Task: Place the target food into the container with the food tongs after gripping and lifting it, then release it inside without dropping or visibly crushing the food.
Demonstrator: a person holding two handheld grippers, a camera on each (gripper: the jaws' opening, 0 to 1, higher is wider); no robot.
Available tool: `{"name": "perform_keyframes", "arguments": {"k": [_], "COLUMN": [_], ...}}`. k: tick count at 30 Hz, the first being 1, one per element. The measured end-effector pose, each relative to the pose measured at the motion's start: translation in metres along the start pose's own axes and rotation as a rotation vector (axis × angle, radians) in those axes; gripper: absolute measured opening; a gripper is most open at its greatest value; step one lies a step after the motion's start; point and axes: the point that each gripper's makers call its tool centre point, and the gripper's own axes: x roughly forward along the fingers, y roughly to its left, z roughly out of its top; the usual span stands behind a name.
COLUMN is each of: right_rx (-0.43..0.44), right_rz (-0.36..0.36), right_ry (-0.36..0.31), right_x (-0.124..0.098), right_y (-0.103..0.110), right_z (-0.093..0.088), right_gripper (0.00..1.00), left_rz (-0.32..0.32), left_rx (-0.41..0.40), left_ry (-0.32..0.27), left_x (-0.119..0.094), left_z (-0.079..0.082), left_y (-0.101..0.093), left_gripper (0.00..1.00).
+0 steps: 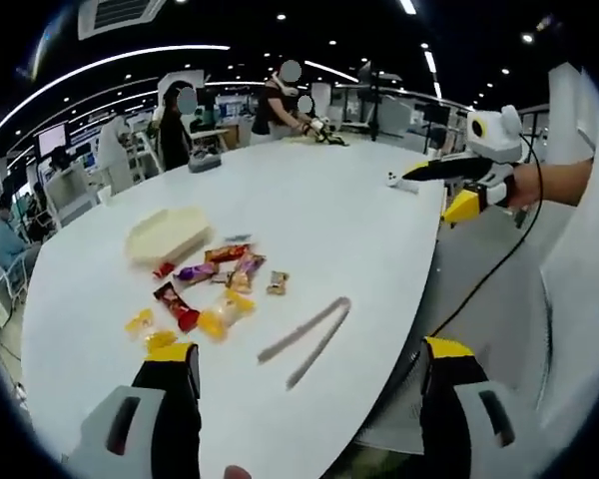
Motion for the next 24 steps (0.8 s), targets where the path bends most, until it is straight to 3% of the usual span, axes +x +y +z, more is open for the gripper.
{"name": "perform_keyframes", "arguments": {"k": [5,6,7,8,9,10,13,15,16,21,23,24], "right_rx": [0.017,0.021,0.022,0.028,0.039,0.042,0.038,0.025,0.011,0.055,0.076,0.1], "right_rz": [-0.018,-0.026,-0.029,-0.032,-0.033,-0.037,-0.032,-0.031,-0.032,-0.075,-0.081,-0.077], "right_ry": [-0.007,-0.013,-0.014,-0.016,-0.016,-0.023,-0.014,-0.006,-0.006,-0.047,-0.045,-0.075], "right_x": [-0.002,-0.003,-0.004,-0.004,-0.004,-0.005,-0.004,-0.003,-0.003,-0.008,-0.008,-0.008], "right_y": [-0.002,-0.003,-0.003,-0.004,-0.004,-0.004,-0.002,-0.002,-0.002,-0.007,-0.006,-0.004], "right_z": [-0.001,-0.001,-0.001,-0.001,-0.002,-0.001,-0.003,-0.003,-0.002,0.0,-0.002,0.003], "right_gripper": [0.86,0.86,0.86,0.86,0.86,0.86,0.86,0.86,0.86,0.85,0.85,0.85], "left_rz": [0.028,0.056,0.046,0.012,-0.033,-0.053,-0.092,-0.088,-0.122,-0.099,-0.098,-0.093], "left_rx": [0.001,-0.003,-0.01,-0.029,-0.031,0.023,0.082,0.081,0.106,0.098,0.112,0.134], "left_ry": [-0.019,-0.108,-0.152,-0.16,-0.112,-0.098,-0.034,-0.034,-0.017,-0.02,-0.006,0.011], "left_x": [-0.002,-0.003,-0.004,-0.003,-0.002,0.001,0.005,0.007,0.009,0.013,0.015,0.016], "left_z": [0.001,0.013,0.018,0.016,0.006,0.0,-0.012,-0.012,-0.013,-0.006,-0.008,-0.009], "left_y": [0.005,0.008,0.004,-0.003,-0.012,-0.019,-0.03,-0.032,-0.037,-0.031,-0.029,-0.026], "left_gripper": [0.93,0.98,0.99,0.99,0.98,0.98,0.97,0.97,0.96,0.95,0.95,0.95]}}
